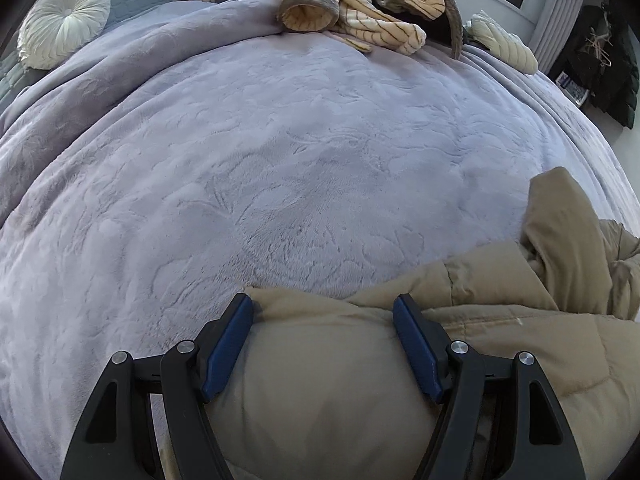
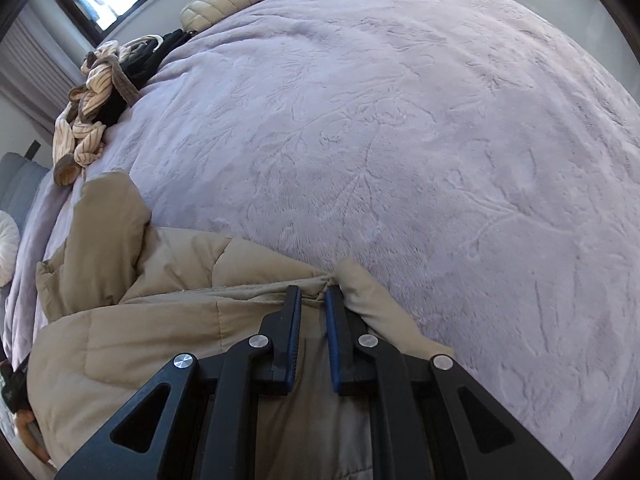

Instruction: Fold large clothes

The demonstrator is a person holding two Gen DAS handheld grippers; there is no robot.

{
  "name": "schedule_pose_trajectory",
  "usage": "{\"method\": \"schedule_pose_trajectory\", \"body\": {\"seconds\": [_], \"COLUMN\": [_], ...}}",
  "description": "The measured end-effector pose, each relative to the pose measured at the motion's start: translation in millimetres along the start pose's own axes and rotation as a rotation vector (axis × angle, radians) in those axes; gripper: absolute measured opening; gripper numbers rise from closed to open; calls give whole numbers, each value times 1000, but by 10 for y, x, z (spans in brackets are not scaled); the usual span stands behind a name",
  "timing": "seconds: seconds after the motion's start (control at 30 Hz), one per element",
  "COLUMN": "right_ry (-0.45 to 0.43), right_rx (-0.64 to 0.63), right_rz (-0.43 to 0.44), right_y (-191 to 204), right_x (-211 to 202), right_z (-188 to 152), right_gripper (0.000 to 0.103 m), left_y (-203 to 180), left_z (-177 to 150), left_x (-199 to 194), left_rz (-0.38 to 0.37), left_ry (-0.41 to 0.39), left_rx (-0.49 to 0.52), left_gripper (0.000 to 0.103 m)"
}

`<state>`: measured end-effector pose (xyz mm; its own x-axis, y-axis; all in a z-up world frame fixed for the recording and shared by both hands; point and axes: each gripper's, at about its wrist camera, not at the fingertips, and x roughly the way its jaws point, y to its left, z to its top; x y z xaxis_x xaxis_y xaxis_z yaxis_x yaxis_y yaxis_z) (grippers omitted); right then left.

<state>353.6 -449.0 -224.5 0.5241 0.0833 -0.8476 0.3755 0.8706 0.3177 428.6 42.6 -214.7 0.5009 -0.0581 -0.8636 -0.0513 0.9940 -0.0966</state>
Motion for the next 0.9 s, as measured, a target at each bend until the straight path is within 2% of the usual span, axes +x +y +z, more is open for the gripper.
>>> {"method": "schedule_pose_trajectory", "body": {"seconds": [0.1, 0.23, 0.4, 0.5, 0.6, 0.67, 0.73, 0.8, 0.9], "right_ry": [-3, 3, -5, -21, -25, -29, -20, 0, 27], "right_rx": [-13, -35, -15, 1, 7, 7, 15, 33, 59], "right_rz": [-21, -46, -35, -8, 30, 46, 66, 91, 122], "right_y": [42, 122, 161, 183, 227, 257, 263, 268, 268], "right_x": [5, -113, -417, -647, -900, -1048, -1169, -1273, -1409], "right_z": [12, 50, 61, -20, -206, -341, -488, -660, -942], "right_gripper": [11, 14, 16, 19, 31, 44, 47, 49, 58], "left_y": [-11, 25, 135, 192, 280, 354, 427, 493, 535], "left_z": [33, 98, 73, -64, -280, -449, -631, -833, -1052], "left_x": [21, -139, -563, -818, -1052, -1173, -1265, -1356, -1433], "left_rz": [19, 39, 28, 27, 9, -6, -24, -31, -31], "left_ry": [2, -3, -23, -12, 12, 30, 58, 86, 113], "left_rx": [-2, -10, 9, 38, 28, 1, -30, -59, -70], "left_gripper": [74, 74, 74, 74, 74, 74, 77, 89, 89]}}
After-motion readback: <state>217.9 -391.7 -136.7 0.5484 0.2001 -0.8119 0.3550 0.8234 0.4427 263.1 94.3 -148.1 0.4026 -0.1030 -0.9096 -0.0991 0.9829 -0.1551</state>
